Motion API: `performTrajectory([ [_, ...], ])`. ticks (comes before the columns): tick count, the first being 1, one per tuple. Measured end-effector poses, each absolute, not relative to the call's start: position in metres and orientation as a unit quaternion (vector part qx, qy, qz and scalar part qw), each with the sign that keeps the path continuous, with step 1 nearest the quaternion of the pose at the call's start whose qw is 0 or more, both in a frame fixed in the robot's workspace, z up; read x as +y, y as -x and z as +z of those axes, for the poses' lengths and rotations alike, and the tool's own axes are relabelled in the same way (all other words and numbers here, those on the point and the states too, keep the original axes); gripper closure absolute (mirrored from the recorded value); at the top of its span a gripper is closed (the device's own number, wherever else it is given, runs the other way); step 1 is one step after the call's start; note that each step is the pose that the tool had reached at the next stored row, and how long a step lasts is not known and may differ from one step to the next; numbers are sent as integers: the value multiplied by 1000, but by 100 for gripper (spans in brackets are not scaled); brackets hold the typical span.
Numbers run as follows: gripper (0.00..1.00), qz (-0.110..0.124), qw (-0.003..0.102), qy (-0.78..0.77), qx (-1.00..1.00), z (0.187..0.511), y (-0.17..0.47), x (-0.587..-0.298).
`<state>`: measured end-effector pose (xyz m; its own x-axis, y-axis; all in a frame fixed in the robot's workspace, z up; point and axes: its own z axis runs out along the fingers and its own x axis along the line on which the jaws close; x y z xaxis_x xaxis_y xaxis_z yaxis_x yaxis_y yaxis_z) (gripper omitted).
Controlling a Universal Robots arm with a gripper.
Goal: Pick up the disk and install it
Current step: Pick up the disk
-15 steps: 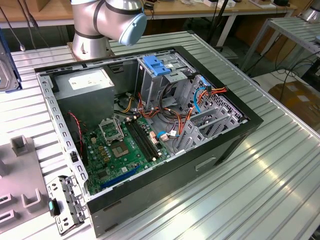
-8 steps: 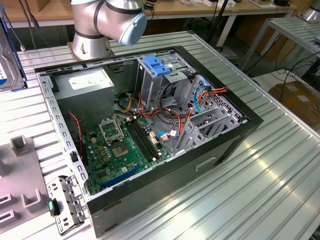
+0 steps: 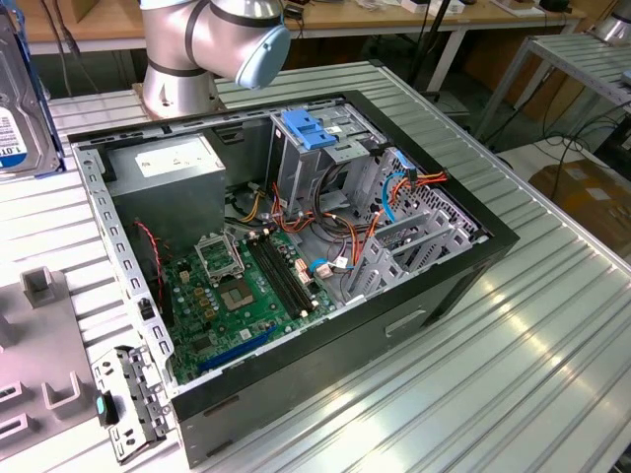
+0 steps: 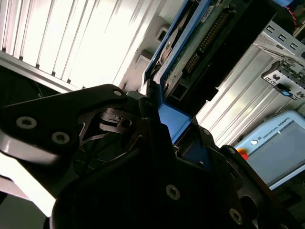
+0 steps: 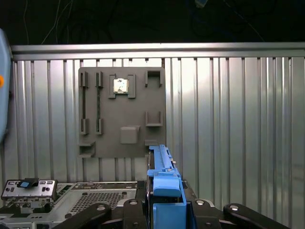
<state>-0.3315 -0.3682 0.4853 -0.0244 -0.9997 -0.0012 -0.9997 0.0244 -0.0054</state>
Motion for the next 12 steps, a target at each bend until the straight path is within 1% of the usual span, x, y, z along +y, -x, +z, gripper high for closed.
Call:
performTrajectory([
  [12, 63, -2, 2, 698, 716, 485, 324, -380],
])
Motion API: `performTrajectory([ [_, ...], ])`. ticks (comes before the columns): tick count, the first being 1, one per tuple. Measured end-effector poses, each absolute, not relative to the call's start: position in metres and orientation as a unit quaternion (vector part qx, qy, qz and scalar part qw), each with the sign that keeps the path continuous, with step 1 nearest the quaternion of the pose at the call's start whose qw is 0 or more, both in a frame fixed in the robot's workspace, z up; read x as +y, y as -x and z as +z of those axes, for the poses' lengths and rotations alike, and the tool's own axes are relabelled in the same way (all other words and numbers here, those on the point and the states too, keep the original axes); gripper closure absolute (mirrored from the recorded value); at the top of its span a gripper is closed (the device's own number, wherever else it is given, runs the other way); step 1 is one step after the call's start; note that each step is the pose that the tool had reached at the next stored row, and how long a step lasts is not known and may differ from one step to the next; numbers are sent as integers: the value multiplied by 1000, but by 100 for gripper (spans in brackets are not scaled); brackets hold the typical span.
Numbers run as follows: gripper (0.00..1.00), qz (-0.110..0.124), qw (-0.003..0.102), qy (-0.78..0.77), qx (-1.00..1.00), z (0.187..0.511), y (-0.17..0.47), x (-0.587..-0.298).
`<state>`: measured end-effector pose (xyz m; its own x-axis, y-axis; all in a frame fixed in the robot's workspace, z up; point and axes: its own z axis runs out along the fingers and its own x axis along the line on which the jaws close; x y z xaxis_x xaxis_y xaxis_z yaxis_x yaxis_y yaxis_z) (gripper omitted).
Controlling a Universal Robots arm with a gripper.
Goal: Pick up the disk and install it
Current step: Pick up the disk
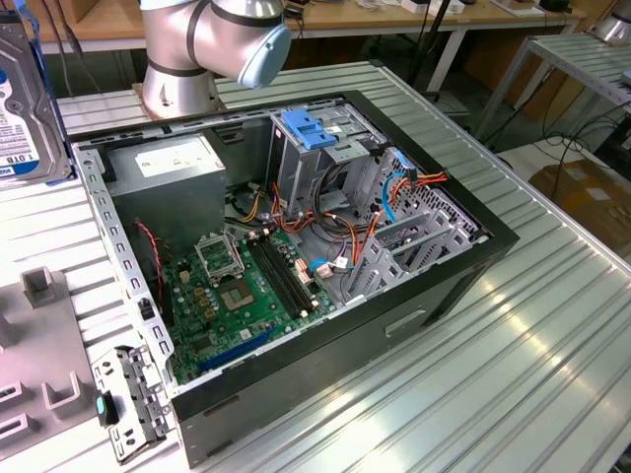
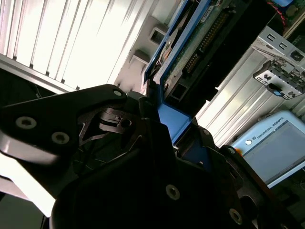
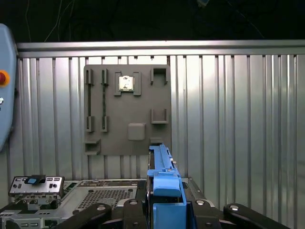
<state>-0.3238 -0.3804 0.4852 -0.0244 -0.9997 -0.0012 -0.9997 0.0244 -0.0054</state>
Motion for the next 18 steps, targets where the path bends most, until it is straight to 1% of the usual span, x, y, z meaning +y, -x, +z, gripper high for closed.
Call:
performTrajectory([
  [18, 63, -2, 2, 698, 716, 485, 286, -381],
])
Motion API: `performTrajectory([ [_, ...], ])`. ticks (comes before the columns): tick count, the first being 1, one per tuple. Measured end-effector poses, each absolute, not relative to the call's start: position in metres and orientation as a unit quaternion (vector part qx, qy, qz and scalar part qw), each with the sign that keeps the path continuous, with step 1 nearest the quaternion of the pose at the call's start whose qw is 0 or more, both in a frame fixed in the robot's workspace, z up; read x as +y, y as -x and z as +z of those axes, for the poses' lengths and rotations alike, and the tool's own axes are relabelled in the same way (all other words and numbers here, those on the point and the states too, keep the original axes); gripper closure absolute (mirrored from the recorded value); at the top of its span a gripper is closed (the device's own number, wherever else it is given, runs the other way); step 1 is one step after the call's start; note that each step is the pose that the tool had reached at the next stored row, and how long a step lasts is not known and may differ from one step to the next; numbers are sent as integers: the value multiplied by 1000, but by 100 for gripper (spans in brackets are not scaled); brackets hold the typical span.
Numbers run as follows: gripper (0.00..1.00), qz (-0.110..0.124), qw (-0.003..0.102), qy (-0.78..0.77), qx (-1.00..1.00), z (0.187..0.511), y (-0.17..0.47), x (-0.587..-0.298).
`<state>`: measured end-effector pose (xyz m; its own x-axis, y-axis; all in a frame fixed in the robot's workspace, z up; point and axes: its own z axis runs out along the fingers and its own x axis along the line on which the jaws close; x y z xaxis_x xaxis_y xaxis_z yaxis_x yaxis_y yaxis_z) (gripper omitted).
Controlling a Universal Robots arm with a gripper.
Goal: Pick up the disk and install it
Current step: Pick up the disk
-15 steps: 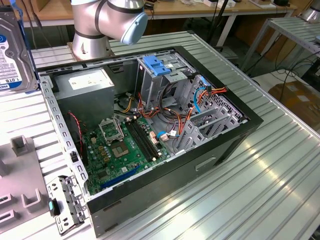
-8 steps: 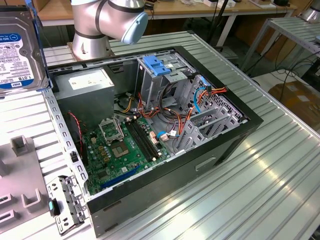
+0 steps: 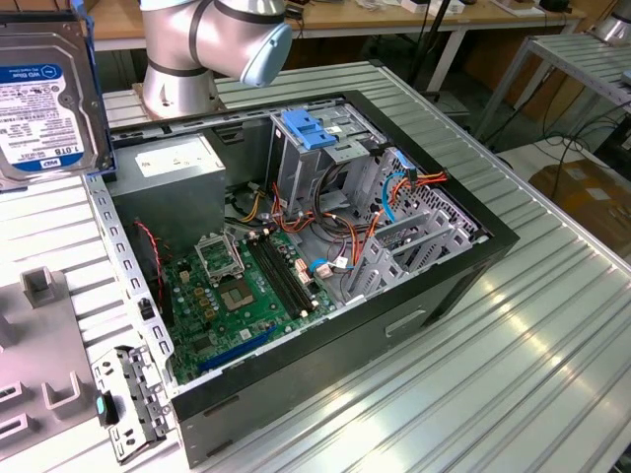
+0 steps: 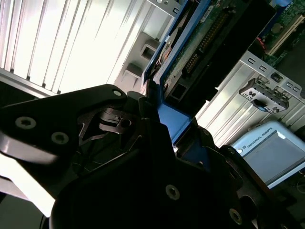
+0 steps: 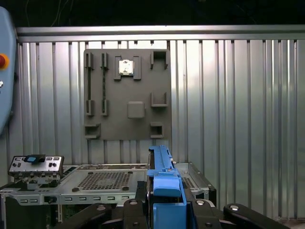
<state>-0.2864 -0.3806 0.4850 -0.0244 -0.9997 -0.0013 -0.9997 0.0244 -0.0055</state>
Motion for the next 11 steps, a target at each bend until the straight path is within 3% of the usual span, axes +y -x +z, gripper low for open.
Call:
performTrajectory([
  [11, 63, -2, 2, 698, 716, 485, 263, -381],
])
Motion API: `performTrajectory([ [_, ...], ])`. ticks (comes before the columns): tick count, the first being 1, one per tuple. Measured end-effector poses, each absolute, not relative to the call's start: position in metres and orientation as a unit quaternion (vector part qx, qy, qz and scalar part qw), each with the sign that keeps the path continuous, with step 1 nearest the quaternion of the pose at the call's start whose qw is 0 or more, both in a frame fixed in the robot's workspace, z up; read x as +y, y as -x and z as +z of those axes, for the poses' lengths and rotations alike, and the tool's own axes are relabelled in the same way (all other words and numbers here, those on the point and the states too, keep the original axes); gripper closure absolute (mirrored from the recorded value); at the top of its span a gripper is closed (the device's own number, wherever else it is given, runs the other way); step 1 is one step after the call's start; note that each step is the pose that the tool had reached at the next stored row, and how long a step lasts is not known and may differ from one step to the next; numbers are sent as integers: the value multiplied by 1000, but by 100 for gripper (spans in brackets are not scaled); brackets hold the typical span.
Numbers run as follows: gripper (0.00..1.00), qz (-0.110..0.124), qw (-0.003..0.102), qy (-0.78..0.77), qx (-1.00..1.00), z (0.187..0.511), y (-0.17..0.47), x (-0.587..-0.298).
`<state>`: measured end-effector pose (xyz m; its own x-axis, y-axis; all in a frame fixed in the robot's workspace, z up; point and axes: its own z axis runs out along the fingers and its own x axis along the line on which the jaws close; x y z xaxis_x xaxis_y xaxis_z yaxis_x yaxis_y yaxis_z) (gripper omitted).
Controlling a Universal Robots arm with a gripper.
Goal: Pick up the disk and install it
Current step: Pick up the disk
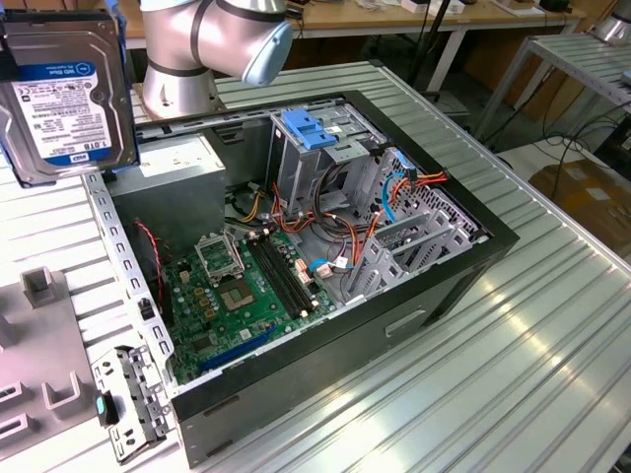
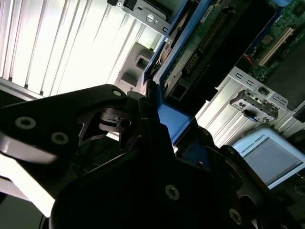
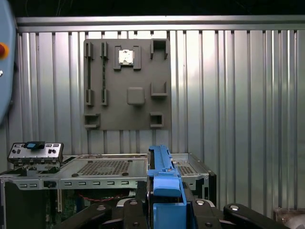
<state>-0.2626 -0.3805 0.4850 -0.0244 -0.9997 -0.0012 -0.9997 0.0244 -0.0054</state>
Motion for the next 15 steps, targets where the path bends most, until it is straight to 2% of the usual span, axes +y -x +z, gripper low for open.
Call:
performTrajectory([
  [15, 63, -2, 2, 698, 716, 485, 248, -381],
])
